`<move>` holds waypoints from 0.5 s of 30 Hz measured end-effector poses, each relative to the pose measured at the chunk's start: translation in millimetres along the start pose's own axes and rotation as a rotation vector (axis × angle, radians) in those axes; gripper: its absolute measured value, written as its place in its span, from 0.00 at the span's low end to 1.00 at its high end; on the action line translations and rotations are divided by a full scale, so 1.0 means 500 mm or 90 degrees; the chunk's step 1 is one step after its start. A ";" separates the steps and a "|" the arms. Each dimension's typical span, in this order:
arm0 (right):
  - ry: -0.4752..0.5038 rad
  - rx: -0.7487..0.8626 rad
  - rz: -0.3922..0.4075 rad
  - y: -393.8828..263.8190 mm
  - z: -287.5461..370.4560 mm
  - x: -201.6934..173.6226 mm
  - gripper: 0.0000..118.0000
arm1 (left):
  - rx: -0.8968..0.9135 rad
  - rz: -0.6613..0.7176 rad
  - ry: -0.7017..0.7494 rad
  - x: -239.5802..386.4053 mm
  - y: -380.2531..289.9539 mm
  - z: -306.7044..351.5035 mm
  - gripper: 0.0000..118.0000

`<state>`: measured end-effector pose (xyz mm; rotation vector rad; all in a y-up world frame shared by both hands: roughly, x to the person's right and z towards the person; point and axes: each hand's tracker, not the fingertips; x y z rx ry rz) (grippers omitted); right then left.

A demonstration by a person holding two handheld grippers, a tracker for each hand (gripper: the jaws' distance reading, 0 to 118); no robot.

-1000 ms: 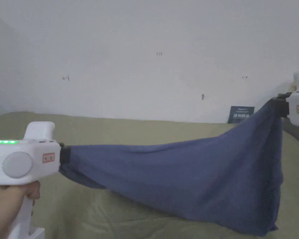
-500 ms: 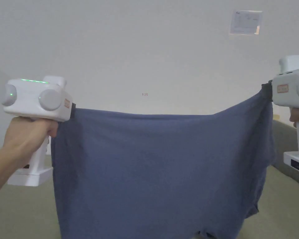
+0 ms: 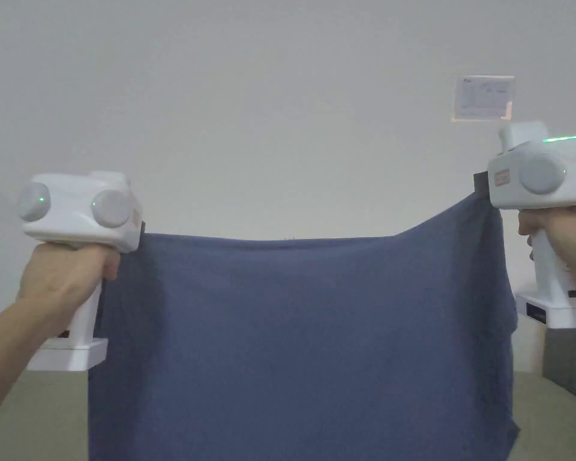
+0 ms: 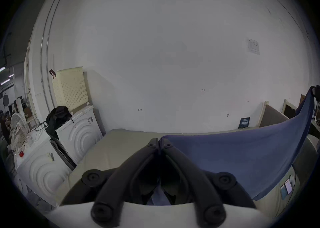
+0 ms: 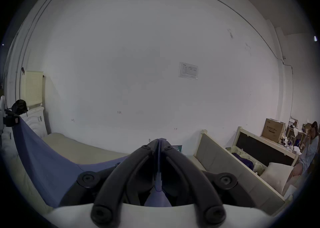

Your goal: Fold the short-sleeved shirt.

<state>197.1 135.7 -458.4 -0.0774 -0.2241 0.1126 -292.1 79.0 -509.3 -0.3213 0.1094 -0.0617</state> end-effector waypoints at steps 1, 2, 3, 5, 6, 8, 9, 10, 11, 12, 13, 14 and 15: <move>-0.001 0.002 -0.001 0.008 -0.013 -0.002 0.06 | 0.001 0.002 0.002 0.004 0.008 -0.014 0.00; -0.004 0.006 -0.002 0.017 -0.028 -0.005 0.06 | -0.001 -0.005 0.010 0.011 0.020 -0.034 0.00; -0.003 0.010 -0.005 0.025 -0.043 -0.005 0.06 | 0.000 -0.008 0.016 0.017 0.030 -0.051 0.00; -0.008 0.012 -0.012 0.037 -0.074 -0.007 0.06 | -0.002 -0.011 0.021 0.029 0.050 -0.086 0.00; -0.017 0.015 -0.016 0.040 -0.090 -0.011 0.06 | 0.000 -0.009 0.021 0.034 0.059 -0.105 0.00; -0.018 0.014 -0.018 0.046 -0.123 -0.014 0.06 | -0.002 -0.001 0.023 0.048 0.074 -0.141 0.00; -0.019 0.015 -0.013 0.047 -0.141 -0.017 0.06 | 0.001 0.005 0.023 0.054 0.080 -0.157 0.00; -0.028 0.013 -0.001 0.049 -0.156 -0.020 0.06 | 0.000 0.006 0.025 0.060 0.086 -0.172 0.00; -0.030 0.016 -0.001 0.049 -0.174 -0.022 0.06 | 0.002 0.004 0.028 0.067 0.091 -0.192 0.00; -0.030 0.018 -0.003 0.051 -0.191 -0.022 0.06 | 0.003 0.002 0.038 0.074 0.094 -0.212 0.00; -0.035 0.017 -0.007 0.052 -0.207 -0.024 0.06 | 0.003 0.002 0.039 0.077 0.097 -0.237 0.00; -0.034 0.020 -0.010 0.048 -0.225 -0.026 0.06 | 0.004 0.005 0.051 0.083 0.094 -0.263 0.00; -0.036 0.017 -0.009 0.040 -0.244 -0.031 0.06 | 0.002 0.005 0.050 0.089 0.087 -0.283 0.00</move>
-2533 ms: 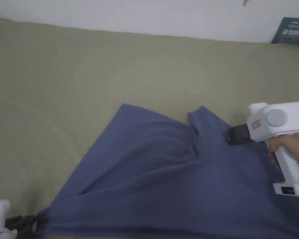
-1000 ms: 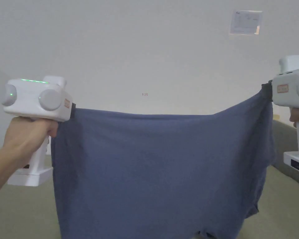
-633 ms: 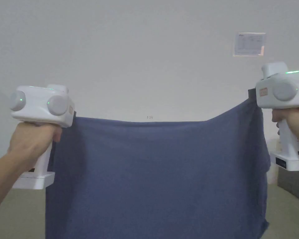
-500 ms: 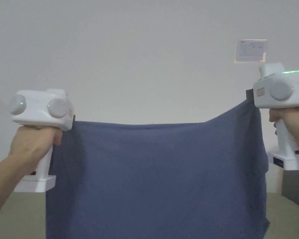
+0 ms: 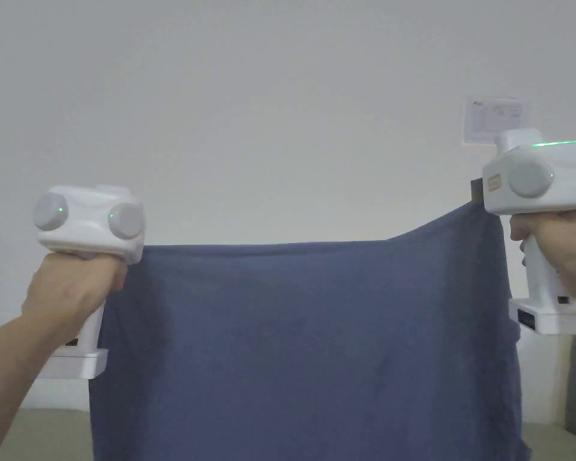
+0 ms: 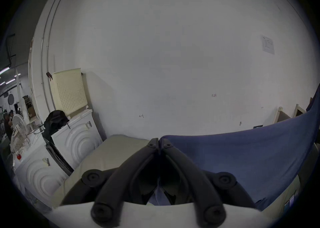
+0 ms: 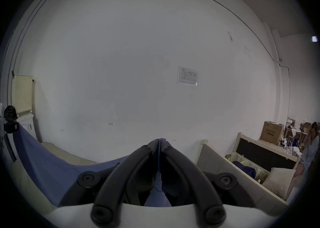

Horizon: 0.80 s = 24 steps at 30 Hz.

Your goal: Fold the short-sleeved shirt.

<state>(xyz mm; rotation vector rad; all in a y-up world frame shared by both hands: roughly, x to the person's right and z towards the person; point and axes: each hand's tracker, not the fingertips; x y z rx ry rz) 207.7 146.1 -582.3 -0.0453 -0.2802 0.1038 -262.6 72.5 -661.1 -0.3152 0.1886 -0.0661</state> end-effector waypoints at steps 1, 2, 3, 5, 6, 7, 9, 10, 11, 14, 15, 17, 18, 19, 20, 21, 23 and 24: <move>-0.003 -0.005 0.000 -0.009 -0.015 -0.005 0.06 | 0.000 0.004 0.001 0.006 -0.009 -0.016 0.00; 0.001 -0.008 -0.005 -0.028 -0.030 -0.009 0.06 | -0.004 0.007 -0.002 0.010 -0.019 -0.043 0.00; 0.004 -0.013 -0.010 -0.050 -0.045 -0.012 0.06 | -0.012 0.007 0.000 0.017 -0.033 -0.066 0.00; 0.014 -0.033 -0.011 -0.106 -0.072 -0.021 0.06 | -0.026 -0.007 0.005 0.032 -0.075 -0.108 0.00; 0.013 -0.049 -0.008 -0.143 -0.083 -0.027 0.06 | -0.031 -0.014 0.004 0.039 -0.104 -0.119 0.00; 0.020 -0.062 -0.004 -0.172 -0.091 -0.030 0.06 | -0.045 -0.026 0.006 0.045 -0.128 -0.133 0.00; 0.021 -0.098 0.013 -0.250 -0.112 -0.041 0.06 | -0.070 -0.039 0.003 0.055 -0.192 -0.173 0.00; 0.021 -0.107 0.015 -0.283 -0.118 -0.044 0.06 | -0.072 -0.040 0.002 0.058 -0.222 -0.178 0.00; 0.022 -0.121 0.007 -0.320 -0.128 -0.047 0.06 | -0.082 -0.047 0.000 0.061 -0.255 -0.189 0.00; 0.030 -0.165 0.002 -0.424 -0.138 -0.053 0.06 | -0.114 -0.056 -0.014 0.067 -0.349 -0.214 0.00; 0.033 -0.186 0.001 -0.456 -0.136 -0.056 0.06 | -0.130 -0.060 -0.015 0.069 -0.379 -0.220 0.00; 0.036 -0.203 -0.009 -0.517 -0.118 -0.056 0.06 | -0.139 -0.060 -0.020 0.069 -0.434 -0.226 0.00; 0.054 -0.211 -0.015 -0.545 -0.107 -0.054 0.06 | -0.150 -0.063 -0.026 0.064 -0.459 -0.228 0.00; 0.054 -0.218 -0.010 -0.568 -0.096 -0.055 0.06 | -0.159 -0.069 -0.026 0.062 -0.479 -0.228 0.00; 0.053 -0.230 -0.006 -0.595 -0.080 -0.054 0.06 | -0.167 -0.070 -0.031 0.058 -0.502 -0.224 0.00; 0.065 -0.241 0.000 -0.618 -0.065 -0.050 0.06 | -0.175 -0.067 -0.040 0.053 -0.523 -0.216 0.00; 0.068 -0.252 -0.004 -0.655 -0.024 -0.045 0.06 | -0.179 -0.066 -0.049 0.038 -0.556 -0.193 0.00; 0.072 -0.253 -0.006 -0.672 0.001 -0.038 0.06 | -0.180 -0.068 -0.054 0.031 -0.575 -0.177 0.00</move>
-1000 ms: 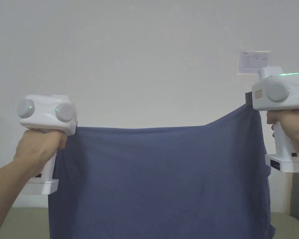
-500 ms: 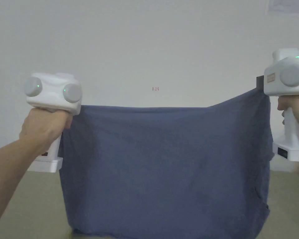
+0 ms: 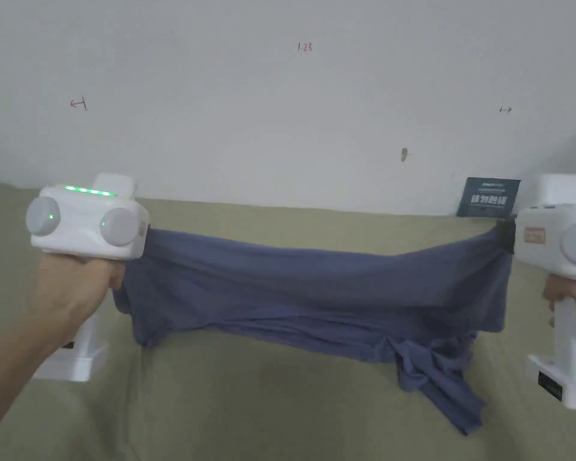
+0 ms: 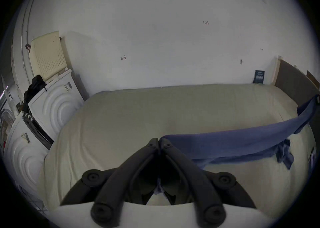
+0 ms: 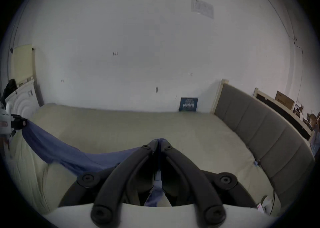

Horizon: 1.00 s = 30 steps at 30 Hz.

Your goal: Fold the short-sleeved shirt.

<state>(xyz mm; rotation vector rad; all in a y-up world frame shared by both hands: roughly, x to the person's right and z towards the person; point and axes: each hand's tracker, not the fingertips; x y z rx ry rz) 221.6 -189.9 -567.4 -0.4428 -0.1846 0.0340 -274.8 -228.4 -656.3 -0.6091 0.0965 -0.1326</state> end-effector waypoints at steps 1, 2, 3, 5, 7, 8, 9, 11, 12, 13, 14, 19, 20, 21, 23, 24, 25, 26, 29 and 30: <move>0.000 -0.005 -0.002 -0.024 0.017 0.003 0.06 | -0.004 -0.012 -0.005 -0.004 -0.020 0.011 0.00; 0.005 -0.015 -0.001 -0.045 0.036 0.007 0.06 | -0.005 -0.020 -0.007 -0.010 -0.038 0.025 0.00; 0.013 -0.015 -0.006 -0.072 0.065 0.009 0.06 | -0.006 -0.025 -0.007 -0.016 -0.060 0.043 0.00; 0.018 -0.026 0.006 -0.121 0.112 0.012 0.06 | -0.008 -0.026 -0.018 -0.029 -0.099 0.075 0.00; 0.029 -0.045 0.022 -0.174 0.169 0.011 0.06 | -0.017 -0.020 -0.028 -0.045 -0.143 0.113 0.00; 0.027 -0.053 0.020 -0.199 0.196 0.012 0.06 | -0.021 -0.018 -0.033 -0.050 -0.164 0.130 0.00; 0.030 -0.059 0.005 -0.225 0.223 0.015 0.06 | -0.026 -0.016 -0.038 -0.056 -0.188 0.149 0.00; 0.046 -0.077 -0.016 -0.277 0.274 0.021 0.06 | -0.039 -0.011 -0.049 -0.068 -0.237 0.184 0.00; 0.040 -0.083 -0.017 -0.304 0.301 0.023 0.06 | -0.045 -0.009 -0.055 -0.073 -0.265 0.204 0.00; 0.043 -0.083 -0.020 -0.327 0.326 0.026 0.06 | -0.051 -0.007 -0.061 -0.078 -0.291 0.224 0.00; 0.043 -0.091 -0.024 -0.347 0.348 0.030 0.06 | -0.055 -0.011 -0.062 -0.083 -0.316 0.240 0.00; 0.051 -0.117 -0.028 -0.439 0.455 0.046 0.06 | -0.080 0.003 -0.081 -0.112 -0.441 0.335 0.00; 0.049 -0.118 -0.026 -0.459 0.477 0.049 0.06 | -0.085 0.007 -0.084 -0.119 -0.468 0.353 0.00; 0.051 -0.125 -0.026 -0.474 0.494 0.052 0.06 | -0.090 0.005 -0.085 -0.124 -0.492 0.367 0.00; 0.058 -0.140 -0.039 -0.507 0.528 0.056 0.06 | -0.098 -0.002 -0.086 -0.133 -0.537 0.390 0.00; 0.060 -0.145 -0.038 -0.524 0.545 0.055 0.06 | -0.103 -0.001 -0.086 -0.138 -0.556 0.404 0.00; 0.058 -0.150 -0.033 -0.542 0.562 0.052 0.06 | -0.105 0.003 -0.088 -0.144 -0.575 0.419 0.00; 0.057 -0.154 -0.027 -0.556 0.577 0.051 0.06 | -0.109 0.009 -0.094 -0.149 -0.590 0.427 0.00; 0.060 -0.164 -0.047 -0.597 0.608 0.068 0.06 | -0.118 0.018 -0.097 -0.161 -0.625 0.456 0.00; 0.058 -0.170 -0.051 -0.607 0.618 0.070 0.06 | -0.119 0.022 -0.099 -0.166 -0.638 0.462 0.00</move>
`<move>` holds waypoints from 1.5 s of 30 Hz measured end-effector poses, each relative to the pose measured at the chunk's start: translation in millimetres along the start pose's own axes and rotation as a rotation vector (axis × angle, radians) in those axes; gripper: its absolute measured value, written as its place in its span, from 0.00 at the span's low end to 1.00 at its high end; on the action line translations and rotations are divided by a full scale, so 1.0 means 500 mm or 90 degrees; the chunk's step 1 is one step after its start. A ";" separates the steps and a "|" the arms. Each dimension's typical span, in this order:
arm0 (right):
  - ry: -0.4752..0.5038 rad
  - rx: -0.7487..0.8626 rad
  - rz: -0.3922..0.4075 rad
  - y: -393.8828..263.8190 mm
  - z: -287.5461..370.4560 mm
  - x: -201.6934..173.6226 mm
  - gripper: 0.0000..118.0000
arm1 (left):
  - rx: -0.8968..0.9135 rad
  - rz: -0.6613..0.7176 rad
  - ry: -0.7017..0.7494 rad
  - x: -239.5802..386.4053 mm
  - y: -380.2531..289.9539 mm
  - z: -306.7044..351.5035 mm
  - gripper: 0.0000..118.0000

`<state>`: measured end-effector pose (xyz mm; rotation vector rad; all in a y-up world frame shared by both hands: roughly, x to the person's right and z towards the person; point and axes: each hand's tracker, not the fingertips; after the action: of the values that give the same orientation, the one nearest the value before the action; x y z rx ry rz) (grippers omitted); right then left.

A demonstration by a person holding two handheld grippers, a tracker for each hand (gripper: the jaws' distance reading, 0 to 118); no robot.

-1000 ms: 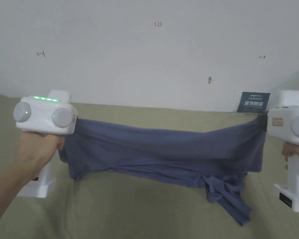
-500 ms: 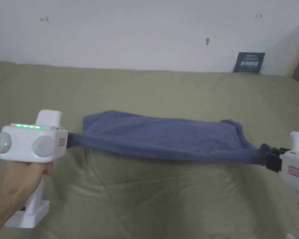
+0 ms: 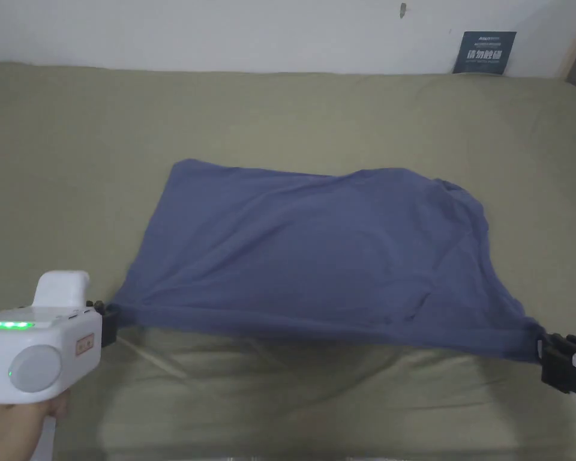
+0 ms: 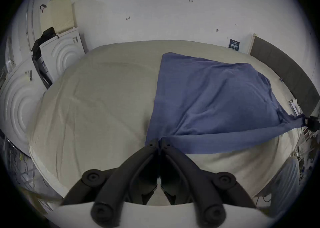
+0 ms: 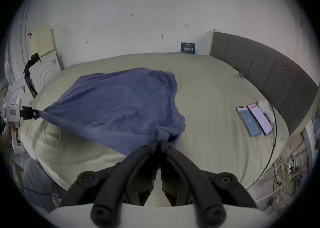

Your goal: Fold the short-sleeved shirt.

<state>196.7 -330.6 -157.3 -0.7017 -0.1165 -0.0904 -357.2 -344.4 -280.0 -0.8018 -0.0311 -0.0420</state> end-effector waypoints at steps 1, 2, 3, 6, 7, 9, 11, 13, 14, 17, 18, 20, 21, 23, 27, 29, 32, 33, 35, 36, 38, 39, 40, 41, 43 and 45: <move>0.001 -0.001 0.000 -0.011 0.008 0.004 0.06 | -0.004 0.001 -0.003 -0.003 -0.008 0.006 0.00; 0.000 -0.006 -0.001 -0.020 0.012 0.007 0.06 | -0.003 0.004 -0.005 -0.005 -0.015 0.013 0.00; 0.001 -0.013 -0.003 -0.027 0.016 0.009 0.06 | -0.004 0.006 -0.007 -0.008 -0.021 0.019 0.00; 0.001 -0.022 -0.004 -0.051 0.022 0.016 0.06 | -0.003 0.012 -0.015 -0.007 -0.034 0.035 0.00; 0.001 -0.024 -0.001 -0.054 0.019 0.017 0.06 | -0.007 0.019 -0.019 -0.008 -0.036 0.035 0.00; -0.005 -0.027 -0.003 -0.060 0.013 0.018 0.06 | -0.010 0.018 -0.023 0.000 -0.040 0.036 0.00; -0.008 -0.036 -0.001 -0.061 -0.001 0.019 0.06 | -0.015 0.006 -0.020 0.005 -0.044 0.028 0.00; -0.009 -0.042 0.004 -0.062 -0.010 0.018 0.06 | -0.022 0.004 -0.019 0.007 -0.051 0.018 0.00; -0.010 -0.043 0.006 -0.062 -0.015 0.016 0.06 | -0.027 0.006 -0.021 0.006 -0.051 0.013 0.00; -0.011 -0.050 0.009 -0.060 -0.029 0.013 0.09 | -0.034 0.011 -0.018 0.010 -0.056 0.009 0.05; -0.014 -0.053 0.010 -0.059 -0.033 0.012 0.17 | -0.037 0.014 -0.020 0.007 -0.055 0.006 0.17; -0.018 -0.058 0.005 -0.054 -0.037 0.013 0.80 | -0.049 0.021 -0.023 0.005 -0.056 0.006 0.83; -0.020 -0.066 0.001 -0.053 -0.037 0.012 1.00 | -0.054 0.023 -0.021 0.003 -0.057 0.004 1.00; -0.022 -0.071 -0.004 -0.049 -0.040 0.010 0.91 | -0.058 0.027 -0.023 -0.004 -0.059 0.004 1.00; -0.014 -0.037 -0.014 -0.042 -0.054 0.018 0.91 | -0.038 0.042 -0.019 -0.011 -0.050 0.025 0.96; -0.019 -0.029 -0.017 -0.028 -0.054 0.013 0.87 | -0.027 0.069 -0.018 -0.014 -0.043 0.041 0.88; -0.021 -0.009 -0.030 -0.018 -0.062 0.020 0.25 | -0.019 0.077 -0.018 -0.020 -0.031 0.054 0.04; -0.029 -0.006 -0.033 -0.005 -0.053 0.010 0.11 | -0.009 0.084 -0.013 -0.023 -0.029 0.056 0.00; -0.021 -0.004 -0.038 -0.001 -0.060 0.014 0.11 | -0.014 0.081 -0.017 -0.027 -0.022 0.055 0.00; -0.010 -0.009 -0.038 -0.001 -0.066 0.016 0.11 | -0.014 0.083 -0.018 -0.029 -0.022 0.054 0.00; -0.017 -0.004 -0.029 0.008 -0.058 0.004 0.11 | -0.014 0.078 -0.014 -0.028 -0.021 0.053 0.00; -0.017 -0.006 -0.025 0.006 -0.063 0.004 0.11 | -0.016 0.075 -0.016 -0.028 -0.021 0.052 0.00; -0.015 -0.008 -0.025 0.003 -0.066 0.006 0.11 | -0.019 0.073 -0.019 -0.030 -0.022 0.049 0.00; -0.014 -0.009 -0.025 0.009 -0.058 -0.001 0.11 | -0.025 0.069 -0.025 -0.030 -0.023 0.045 0.00; -0.015 -0.013 -0.026 0.003 -0.062 -0.001 0.11 | -0.034 0.065 -0.030 -0.027 -0.030 0.036 0.03; -0.015 -0.020 -0.026 0.002 -0.059 -0.003 0.11 | -0.050 0.061 -0.027 -0.025 -0.035 0.024 0.45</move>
<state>197.7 -348.9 -180.6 -0.7325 -0.1517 -0.1239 -370.8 -347.7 -259.5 -0.8816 -0.0312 0.0648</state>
